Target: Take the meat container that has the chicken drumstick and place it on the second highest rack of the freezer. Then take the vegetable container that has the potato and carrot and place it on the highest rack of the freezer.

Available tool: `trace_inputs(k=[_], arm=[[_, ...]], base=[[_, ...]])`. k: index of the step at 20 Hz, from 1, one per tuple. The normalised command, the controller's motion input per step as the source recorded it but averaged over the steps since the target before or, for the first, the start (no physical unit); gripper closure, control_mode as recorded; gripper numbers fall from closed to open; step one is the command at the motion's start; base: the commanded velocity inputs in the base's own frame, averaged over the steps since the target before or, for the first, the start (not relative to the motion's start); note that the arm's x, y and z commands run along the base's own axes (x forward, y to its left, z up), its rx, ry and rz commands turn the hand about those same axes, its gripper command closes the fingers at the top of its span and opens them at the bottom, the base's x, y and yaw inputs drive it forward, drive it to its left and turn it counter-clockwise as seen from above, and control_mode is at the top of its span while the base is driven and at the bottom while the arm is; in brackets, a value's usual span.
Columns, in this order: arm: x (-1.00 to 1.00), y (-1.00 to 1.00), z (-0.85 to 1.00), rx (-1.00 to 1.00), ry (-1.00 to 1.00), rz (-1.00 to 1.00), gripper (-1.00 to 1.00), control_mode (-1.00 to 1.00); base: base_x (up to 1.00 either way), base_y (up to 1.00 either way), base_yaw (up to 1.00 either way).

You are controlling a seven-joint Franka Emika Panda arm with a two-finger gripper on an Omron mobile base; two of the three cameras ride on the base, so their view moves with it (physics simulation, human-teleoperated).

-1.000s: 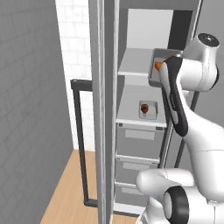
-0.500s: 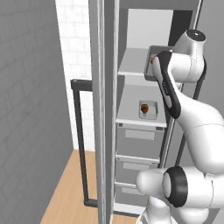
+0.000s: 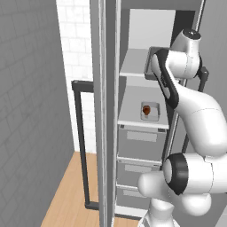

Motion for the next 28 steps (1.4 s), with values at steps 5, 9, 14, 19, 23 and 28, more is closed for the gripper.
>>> trace_inputs(k=[5,9,14,19,23,28], arm=[[0.43,0.0,-0.17,0.0,0.0,0.0,1.0,-1.0],[0.27,0.0,-0.03,0.0,0.0,0.0,1.0,-1.0],[0.43,-0.03,0.0,0.0,0.0,0.0,1.0,-1.0],[0.59,-0.22,0.0,0.0,0.0,0.0,1.0,-1.0],[0.63,-0.02,0.0,0.0,0.0,0.0,1.0,-1.0],[0.51,-0.14,0.0,0.0,0.01,0.0,1.0,-1.0]], base=[[0.0,0.0,0.0],[0.0,0.0,0.0],[0.0,0.0,0.0],[0.0,0.0,0.0],[0.0,0.0,0.0],[0.0,0.0,0.0]])
